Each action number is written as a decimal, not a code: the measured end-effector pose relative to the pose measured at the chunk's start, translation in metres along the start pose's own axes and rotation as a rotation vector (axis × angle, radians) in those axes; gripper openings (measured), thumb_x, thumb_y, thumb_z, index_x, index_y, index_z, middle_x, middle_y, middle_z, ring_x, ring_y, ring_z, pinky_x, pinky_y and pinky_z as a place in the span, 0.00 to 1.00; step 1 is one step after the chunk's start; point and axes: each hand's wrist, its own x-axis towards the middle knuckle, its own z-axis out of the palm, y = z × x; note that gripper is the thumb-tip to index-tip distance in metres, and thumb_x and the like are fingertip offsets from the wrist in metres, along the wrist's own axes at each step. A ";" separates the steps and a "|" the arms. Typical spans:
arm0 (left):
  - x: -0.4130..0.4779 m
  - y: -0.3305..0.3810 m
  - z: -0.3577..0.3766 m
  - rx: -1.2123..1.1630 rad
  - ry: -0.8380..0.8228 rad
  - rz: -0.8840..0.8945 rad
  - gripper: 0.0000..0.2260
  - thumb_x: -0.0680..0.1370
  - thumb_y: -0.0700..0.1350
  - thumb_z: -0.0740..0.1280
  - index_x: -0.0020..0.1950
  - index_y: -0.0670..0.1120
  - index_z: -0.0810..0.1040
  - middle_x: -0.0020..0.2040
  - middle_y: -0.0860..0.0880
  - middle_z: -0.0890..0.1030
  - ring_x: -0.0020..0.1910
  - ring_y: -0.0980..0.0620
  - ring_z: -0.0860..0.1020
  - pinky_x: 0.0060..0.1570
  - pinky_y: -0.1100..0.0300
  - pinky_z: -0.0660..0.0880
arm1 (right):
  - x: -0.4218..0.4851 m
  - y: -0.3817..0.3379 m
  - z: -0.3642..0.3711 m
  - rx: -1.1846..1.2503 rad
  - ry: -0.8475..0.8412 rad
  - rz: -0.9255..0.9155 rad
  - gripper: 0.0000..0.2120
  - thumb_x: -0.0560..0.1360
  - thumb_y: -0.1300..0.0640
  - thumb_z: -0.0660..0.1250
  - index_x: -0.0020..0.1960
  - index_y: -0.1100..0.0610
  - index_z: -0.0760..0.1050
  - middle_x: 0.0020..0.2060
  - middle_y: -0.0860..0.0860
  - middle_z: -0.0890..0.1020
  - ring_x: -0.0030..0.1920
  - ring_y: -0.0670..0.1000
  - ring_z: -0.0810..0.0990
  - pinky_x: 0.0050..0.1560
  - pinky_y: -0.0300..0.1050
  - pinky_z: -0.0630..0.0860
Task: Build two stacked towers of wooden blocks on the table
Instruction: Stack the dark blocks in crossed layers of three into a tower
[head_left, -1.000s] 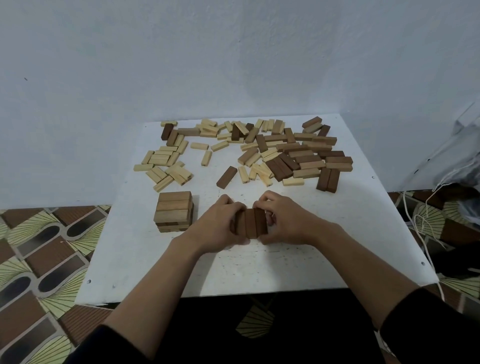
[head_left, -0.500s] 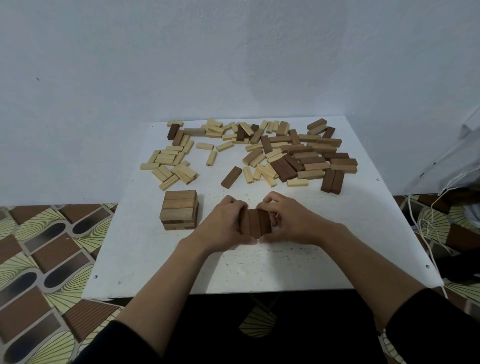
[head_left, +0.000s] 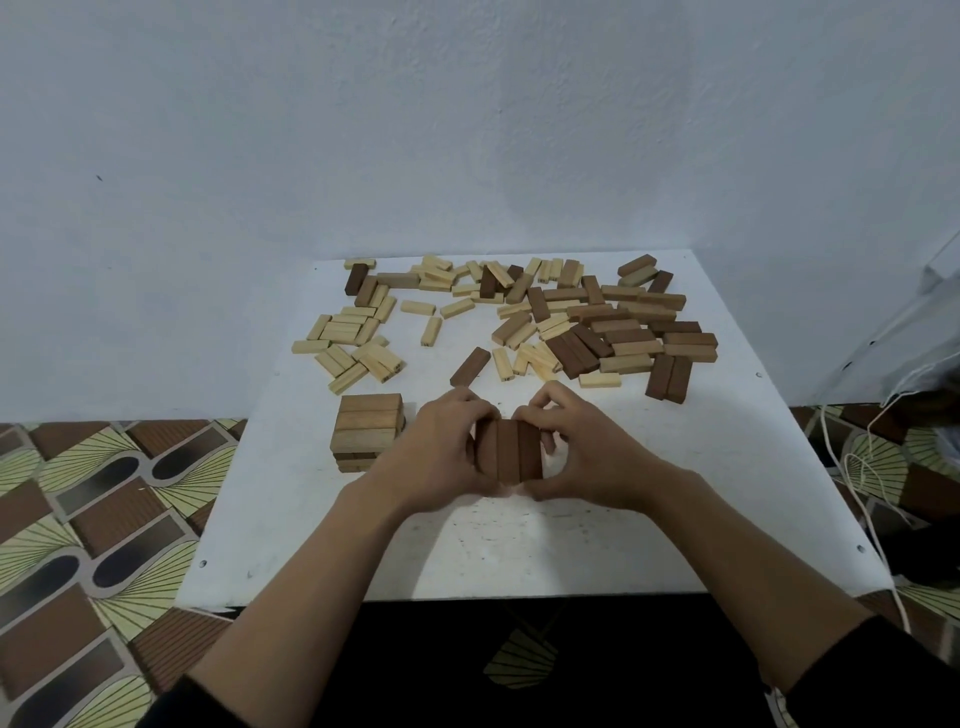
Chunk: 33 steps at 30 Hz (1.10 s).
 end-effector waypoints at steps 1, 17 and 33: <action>-0.004 0.002 -0.007 0.006 0.017 0.007 0.27 0.64 0.51 0.83 0.60 0.50 0.79 0.54 0.54 0.75 0.45 0.59 0.74 0.45 0.64 0.73 | 0.001 -0.006 -0.002 0.003 0.019 -0.020 0.27 0.64 0.46 0.81 0.60 0.50 0.78 0.53 0.43 0.69 0.48 0.47 0.72 0.49 0.48 0.78; -0.020 -0.063 -0.130 0.035 -0.023 -0.034 0.30 0.60 0.54 0.85 0.60 0.52 0.83 0.49 0.53 0.76 0.42 0.54 0.77 0.44 0.58 0.76 | 0.100 -0.100 0.015 -0.160 0.010 -0.062 0.29 0.65 0.36 0.77 0.60 0.51 0.80 0.48 0.46 0.69 0.49 0.49 0.72 0.51 0.50 0.70; -0.017 -0.112 -0.113 -0.002 -0.035 -0.117 0.32 0.61 0.55 0.85 0.62 0.52 0.80 0.55 0.54 0.78 0.49 0.57 0.72 0.45 0.63 0.70 | 0.125 -0.103 0.037 -0.285 -0.117 0.021 0.30 0.66 0.35 0.76 0.62 0.50 0.80 0.50 0.48 0.72 0.52 0.49 0.71 0.57 0.57 0.70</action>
